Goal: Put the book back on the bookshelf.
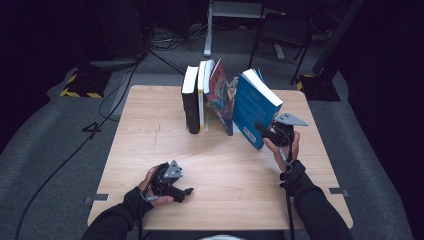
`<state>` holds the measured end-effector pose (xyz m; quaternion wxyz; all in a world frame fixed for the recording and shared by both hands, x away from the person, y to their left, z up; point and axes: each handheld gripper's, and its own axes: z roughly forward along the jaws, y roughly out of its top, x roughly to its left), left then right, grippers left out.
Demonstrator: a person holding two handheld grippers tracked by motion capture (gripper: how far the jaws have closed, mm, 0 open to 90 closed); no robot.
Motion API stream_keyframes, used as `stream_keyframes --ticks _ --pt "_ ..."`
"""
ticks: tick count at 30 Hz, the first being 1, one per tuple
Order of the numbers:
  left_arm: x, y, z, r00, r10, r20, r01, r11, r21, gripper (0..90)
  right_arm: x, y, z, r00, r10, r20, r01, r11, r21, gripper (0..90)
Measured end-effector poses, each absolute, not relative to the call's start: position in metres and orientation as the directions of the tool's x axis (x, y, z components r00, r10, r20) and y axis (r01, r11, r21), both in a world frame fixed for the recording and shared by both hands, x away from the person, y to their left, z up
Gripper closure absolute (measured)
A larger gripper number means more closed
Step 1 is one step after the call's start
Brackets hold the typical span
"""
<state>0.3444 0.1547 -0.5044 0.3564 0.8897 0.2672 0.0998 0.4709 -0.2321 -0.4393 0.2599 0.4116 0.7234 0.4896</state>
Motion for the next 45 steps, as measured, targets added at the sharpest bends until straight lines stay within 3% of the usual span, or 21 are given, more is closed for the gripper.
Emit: stream_keyframes --ticks 16,22,26,31,37,45 --pt "0.345 0.153 -0.504 0.841 0.541 -0.012 0.399 -0.605 0.689 14.7 0.483 -0.195 -0.440 -0.339 0.941 0.008 0.328 0.110 0.938 58.2" --pt "0.345 0.153 -0.504 0.841 0.541 -0.012 0.399 -0.605 0.689 14.7 0.481 -0.202 -0.438 -0.387 0.922 0.013 0.332 0.126 0.935 57.6" --pt "0.345 0.153 -0.504 0.841 0.541 -0.012 0.399 -0.605 0.689 14.7 0.473 -0.213 -0.440 -0.434 0.901 0.004 0.343 0.161 0.925 49.6" --pt "0.345 0.153 -0.504 0.841 0.541 -0.012 0.399 -0.605 0.688 14.7 0.463 -0.229 -0.446 -0.485 0.874 0.007 0.347 0.185 0.919 47.3" --pt "0.345 0.153 -0.504 0.841 0.541 -0.012 0.399 -0.605 0.689 14.7 0.456 -0.235 -0.451 -0.537 0.843 -0.015 0.325 0.223 0.919 58.6" --pt "0.345 0.153 -0.504 0.841 0.541 -0.013 0.400 -0.605 0.688 14.7 0.460 -0.226 -0.458 -0.517 0.854 -0.050 0.322 0.248 0.914 60.5"
